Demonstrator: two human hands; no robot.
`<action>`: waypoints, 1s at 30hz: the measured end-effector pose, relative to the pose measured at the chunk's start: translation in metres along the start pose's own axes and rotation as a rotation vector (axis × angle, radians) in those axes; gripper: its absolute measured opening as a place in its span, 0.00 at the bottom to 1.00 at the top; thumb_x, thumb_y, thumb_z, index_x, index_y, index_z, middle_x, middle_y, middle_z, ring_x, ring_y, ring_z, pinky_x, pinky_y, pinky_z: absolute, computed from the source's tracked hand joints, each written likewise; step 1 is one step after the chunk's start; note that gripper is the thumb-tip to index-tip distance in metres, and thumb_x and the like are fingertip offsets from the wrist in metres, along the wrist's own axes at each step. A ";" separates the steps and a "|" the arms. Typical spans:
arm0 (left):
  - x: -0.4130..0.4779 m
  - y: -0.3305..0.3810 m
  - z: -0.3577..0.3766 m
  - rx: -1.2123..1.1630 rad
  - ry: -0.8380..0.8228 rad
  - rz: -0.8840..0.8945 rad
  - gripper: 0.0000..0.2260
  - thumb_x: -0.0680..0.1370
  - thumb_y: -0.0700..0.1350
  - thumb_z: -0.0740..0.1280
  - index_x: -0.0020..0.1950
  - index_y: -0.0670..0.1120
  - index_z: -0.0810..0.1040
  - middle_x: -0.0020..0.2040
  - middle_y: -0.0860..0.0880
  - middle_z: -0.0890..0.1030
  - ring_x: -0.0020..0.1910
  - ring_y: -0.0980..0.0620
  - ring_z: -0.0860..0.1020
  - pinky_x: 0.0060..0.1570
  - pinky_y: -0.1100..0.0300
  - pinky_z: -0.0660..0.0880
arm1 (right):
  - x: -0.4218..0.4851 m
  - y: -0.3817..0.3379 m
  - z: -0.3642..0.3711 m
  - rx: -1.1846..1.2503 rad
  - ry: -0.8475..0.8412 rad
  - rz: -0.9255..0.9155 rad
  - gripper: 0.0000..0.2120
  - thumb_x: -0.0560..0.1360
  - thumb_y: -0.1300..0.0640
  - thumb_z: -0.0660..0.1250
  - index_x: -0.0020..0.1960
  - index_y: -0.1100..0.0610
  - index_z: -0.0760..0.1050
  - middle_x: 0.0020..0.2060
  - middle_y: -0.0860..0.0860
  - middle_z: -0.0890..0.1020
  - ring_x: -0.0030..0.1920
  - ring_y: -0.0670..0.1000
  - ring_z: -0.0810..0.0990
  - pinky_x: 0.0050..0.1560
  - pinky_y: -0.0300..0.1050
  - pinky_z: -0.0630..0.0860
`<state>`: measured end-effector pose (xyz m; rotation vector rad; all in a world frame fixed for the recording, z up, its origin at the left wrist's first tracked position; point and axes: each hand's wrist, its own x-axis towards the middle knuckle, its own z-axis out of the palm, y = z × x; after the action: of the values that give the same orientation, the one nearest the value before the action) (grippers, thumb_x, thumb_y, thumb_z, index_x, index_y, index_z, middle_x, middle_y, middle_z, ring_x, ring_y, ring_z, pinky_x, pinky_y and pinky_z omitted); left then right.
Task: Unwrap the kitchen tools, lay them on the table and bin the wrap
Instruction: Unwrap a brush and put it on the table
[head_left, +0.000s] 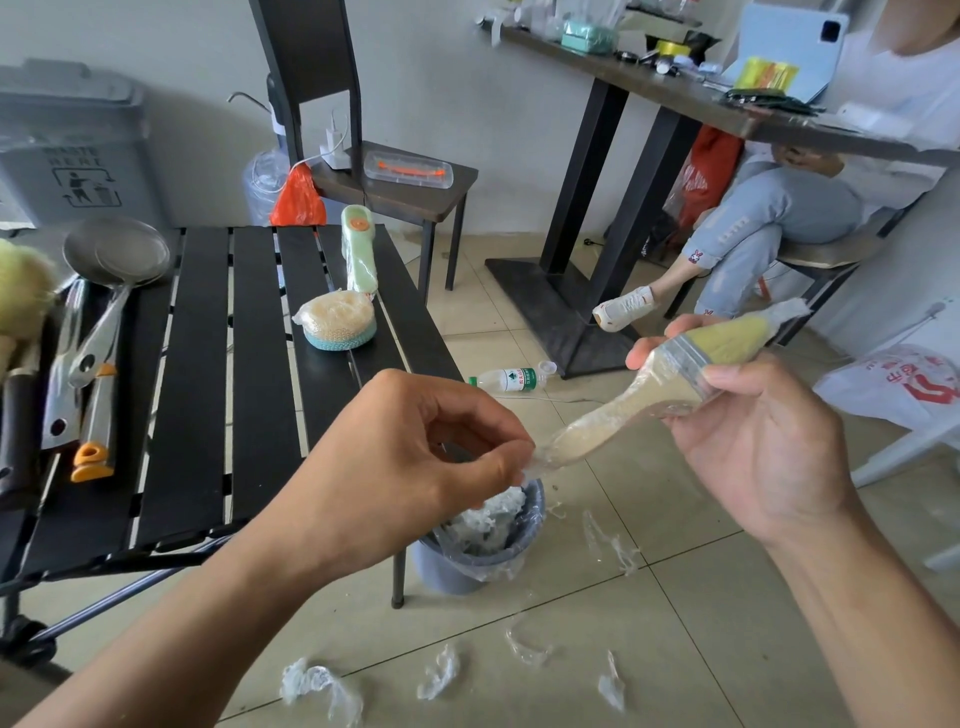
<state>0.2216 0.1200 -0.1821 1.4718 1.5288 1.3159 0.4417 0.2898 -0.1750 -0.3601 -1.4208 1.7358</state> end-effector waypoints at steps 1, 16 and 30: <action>0.000 0.000 0.000 0.011 0.004 0.003 0.03 0.78 0.44 0.78 0.46 0.52 0.89 0.40 0.54 0.89 0.39 0.56 0.87 0.42 0.66 0.82 | 0.000 0.000 0.000 -0.003 -0.007 -0.001 0.20 0.75 0.65 0.54 0.52 0.54 0.84 0.45 0.51 0.86 0.53 0.54 0.85 0.48 0.44 0.82; 0.003 -0.005 -0.005 0.016 0.193 -0.008 0.06 0.76 0.41 0.77 0.42 0.52 0.89 0.39 0.54 0.89 0.39 0.54 0.88 0.40 0.65 0.83 | 0.000 -0.004 -0.002 -0.067 0.028 0.100 0.13 0.72 0.61 0.56 0.49 0.58 0.78 0.41 0.58 0.82 0.43 0.54 0.80 0.37 0.42 0.76; -0.002 0.001 0.021 -0.256 0.085 0.065 0.20 0.69 0.48 0.84 0.52 0.43 0.80 0.48 0.45 0.87 0.48 0.44 0.88 0.47 0.45 0.86 | 0.000 -0.008 0.007 -0.045 0.213 0.062 0.14 0.79 0.45 0.66 0.51 0.56 0.77 0.44 0.57 0.78 0.34 0.48 0.80 0.34 0.38 0.79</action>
<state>0.2420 0.1227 -0.1882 1.3274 1.3163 1.5666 0.4402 0.2854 -0.1658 -0.6014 -1.3077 1.6620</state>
